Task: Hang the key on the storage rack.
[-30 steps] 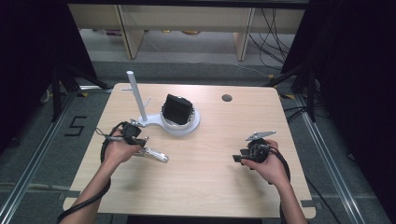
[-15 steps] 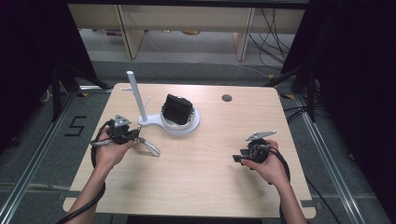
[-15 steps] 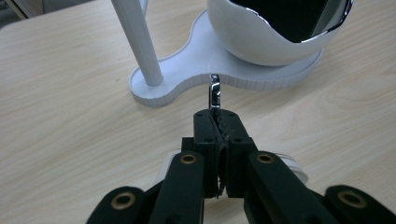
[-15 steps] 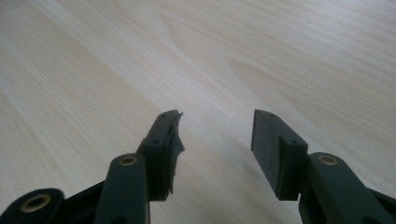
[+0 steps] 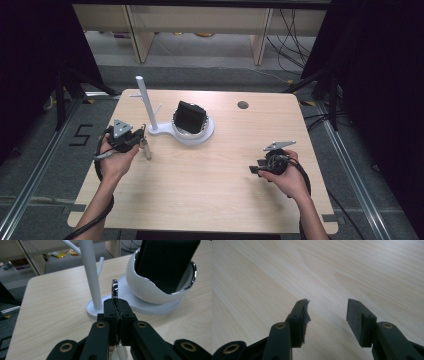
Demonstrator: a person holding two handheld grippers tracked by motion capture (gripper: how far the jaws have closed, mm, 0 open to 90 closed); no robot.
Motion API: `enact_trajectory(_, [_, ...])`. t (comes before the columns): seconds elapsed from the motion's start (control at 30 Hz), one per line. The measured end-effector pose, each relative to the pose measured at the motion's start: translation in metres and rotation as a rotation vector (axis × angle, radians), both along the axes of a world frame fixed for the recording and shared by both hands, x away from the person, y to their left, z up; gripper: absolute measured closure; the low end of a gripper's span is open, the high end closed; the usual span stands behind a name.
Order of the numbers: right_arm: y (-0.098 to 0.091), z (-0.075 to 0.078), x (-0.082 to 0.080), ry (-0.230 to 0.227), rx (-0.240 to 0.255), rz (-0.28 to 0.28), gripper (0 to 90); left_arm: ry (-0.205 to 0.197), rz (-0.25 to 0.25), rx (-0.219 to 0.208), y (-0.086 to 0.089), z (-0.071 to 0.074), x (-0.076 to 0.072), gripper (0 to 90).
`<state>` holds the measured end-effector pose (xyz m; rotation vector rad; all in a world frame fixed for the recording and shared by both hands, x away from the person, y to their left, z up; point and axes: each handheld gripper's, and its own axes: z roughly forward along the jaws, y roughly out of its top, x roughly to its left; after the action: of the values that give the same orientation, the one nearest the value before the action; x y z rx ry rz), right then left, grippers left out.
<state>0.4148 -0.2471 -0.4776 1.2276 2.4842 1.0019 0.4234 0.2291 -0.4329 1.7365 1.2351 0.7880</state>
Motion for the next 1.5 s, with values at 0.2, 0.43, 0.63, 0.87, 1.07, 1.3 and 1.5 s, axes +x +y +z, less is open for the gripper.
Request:
enact_trajectory(0.2, [-0.001,0.0,0.0,0.002,-0.006,0.001,52.5,-0.052,0.054,-0.031,0.007,0.004,0.001,86.7])
enact_trajectory(0.43, [0.001,0.001,-0.002,0.027,0.008,-0.015,52.6,-0.082,0.126,-0.027,0.013,0.009,0.008,86.7])
enact_trajectory(0.63, [0.001,0.0,-0.001,0.029,0.009,-0.006,52.6,-0.102,0.177,-0.024,0.017,0.015,0.015,86.7])
enact_trajectory(0.87, [0.003,-0.002,-0.001,0.019,0.012,-0.011,52.5,-0.147,0.22,-0.017,0.017,0.035,0.022,86.7])
enact_trajectory(1.07, [0.003,-0.001,-0.002,0.051,0.016,-0.012,52.5,-0.175,0.24,-0.006,0.014,0.05,0.031,86.7])
enact_trajectory(1.3, [0.001,0.0,-0.002,0.05,0.005,-0.02,52.5,-0.168,0.259,0.003,0.014,0.05,0.038,86.6])
enact_trajectory(1.5, [0.002,-0.001,-0.002,0.045,0.011,-0.024,52.5,-0.182,0.264,0.022,0.01,0.052,0.039,86.7])
